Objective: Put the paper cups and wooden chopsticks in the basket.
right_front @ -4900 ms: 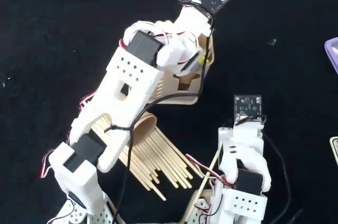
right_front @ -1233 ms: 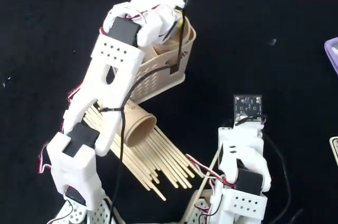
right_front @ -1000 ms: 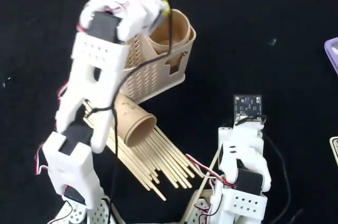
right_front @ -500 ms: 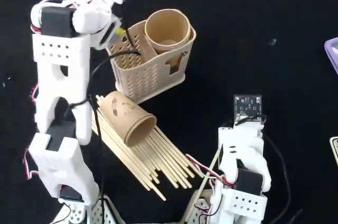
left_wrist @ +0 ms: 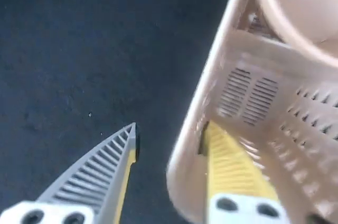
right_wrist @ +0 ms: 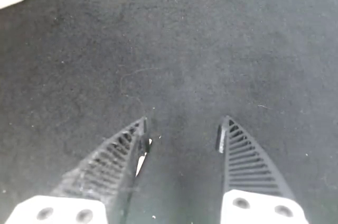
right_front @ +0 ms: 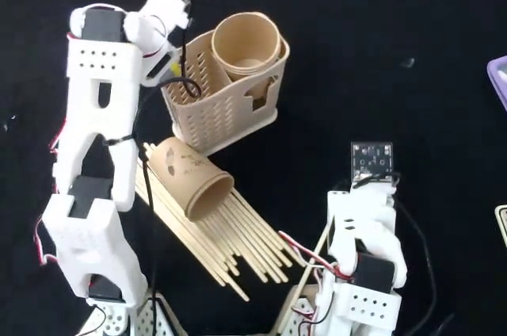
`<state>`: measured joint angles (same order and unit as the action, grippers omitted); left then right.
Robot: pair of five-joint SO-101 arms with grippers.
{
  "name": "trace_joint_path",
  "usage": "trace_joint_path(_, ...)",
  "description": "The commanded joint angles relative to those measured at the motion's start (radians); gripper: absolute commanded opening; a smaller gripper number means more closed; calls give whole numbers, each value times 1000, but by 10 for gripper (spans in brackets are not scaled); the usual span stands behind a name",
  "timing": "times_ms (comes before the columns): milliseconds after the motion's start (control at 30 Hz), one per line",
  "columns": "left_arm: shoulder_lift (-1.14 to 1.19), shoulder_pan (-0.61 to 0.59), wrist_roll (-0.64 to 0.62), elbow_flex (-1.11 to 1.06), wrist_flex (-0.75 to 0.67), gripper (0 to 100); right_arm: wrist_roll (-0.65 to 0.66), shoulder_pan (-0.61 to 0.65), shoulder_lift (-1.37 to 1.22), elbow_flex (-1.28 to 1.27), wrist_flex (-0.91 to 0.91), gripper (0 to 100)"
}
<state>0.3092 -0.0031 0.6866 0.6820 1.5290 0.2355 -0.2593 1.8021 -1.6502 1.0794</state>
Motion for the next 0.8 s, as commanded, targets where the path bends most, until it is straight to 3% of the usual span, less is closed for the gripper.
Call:
trace_joint_path(0,20,-13,15,7,-89,54,9,-15,90,7,-18,215)
trace_joint_path(33,34,-10,15,7,-124,15,9,-15,90,7,-18,215)
trace_joint_path(100,55,-5,14,8,-189,55,9,-15,90,7,-18,215)
trace_joint_path(367,75,62,17,8,-413,29,9,-15,90,7,-20,215)
trace_joint_path(600,68,73,17,7,-400,30,9,-15,90,7,-18,215)
trace_joint_path(767,75,44,87,130,-178,29,9,-15,90,7,-18,215)
